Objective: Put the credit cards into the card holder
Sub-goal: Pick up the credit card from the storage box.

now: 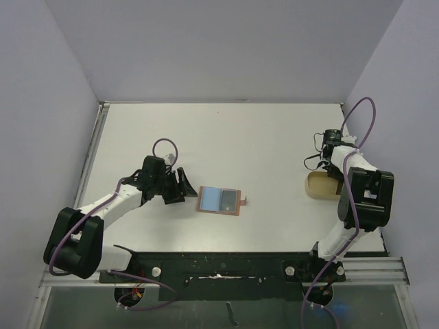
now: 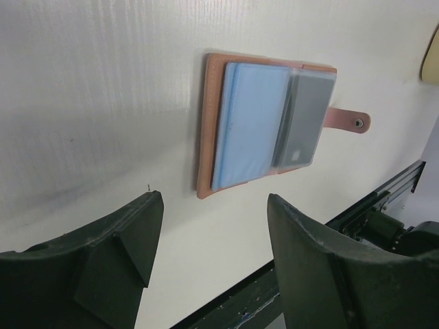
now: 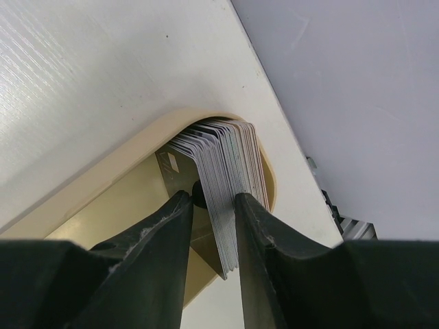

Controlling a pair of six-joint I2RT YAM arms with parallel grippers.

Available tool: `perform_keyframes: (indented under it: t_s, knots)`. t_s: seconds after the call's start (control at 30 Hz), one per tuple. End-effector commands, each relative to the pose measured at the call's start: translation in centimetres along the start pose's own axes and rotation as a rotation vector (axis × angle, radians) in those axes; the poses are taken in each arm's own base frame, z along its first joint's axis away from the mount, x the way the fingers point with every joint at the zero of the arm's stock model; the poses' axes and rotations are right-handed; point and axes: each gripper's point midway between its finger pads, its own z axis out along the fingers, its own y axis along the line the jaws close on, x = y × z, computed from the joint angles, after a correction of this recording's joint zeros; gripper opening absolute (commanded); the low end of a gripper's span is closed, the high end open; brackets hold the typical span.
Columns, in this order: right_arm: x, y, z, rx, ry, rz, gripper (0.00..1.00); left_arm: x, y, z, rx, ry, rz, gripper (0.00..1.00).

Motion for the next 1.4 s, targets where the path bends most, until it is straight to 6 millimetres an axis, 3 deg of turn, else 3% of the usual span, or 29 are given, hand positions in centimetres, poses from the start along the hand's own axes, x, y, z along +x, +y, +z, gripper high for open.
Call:
perform_keyframes:
  t_s: [0.0, 0.73, 1.37]
  knots:
    - [-1.6, -1.4, -1.2, 0.017, -0.055, 0.039, 0.31, -1.0, -1.3, -0.4, 0.056, -0.031, 0.032, 0.61]
    - [-2.3, -1.5, -1.8, 0.014, -0.075, 0.036, 0.33, -0.9, -1.3, -0.4, 0.056, -0.027, 0.031, 0.61]
    - [-2.8, -1.6, -2.6, 0.015, -0.108, 0.030, 0.27, -1.2, -1.4, -0.6, 0.056, -0.040, 0.035, 0.61]
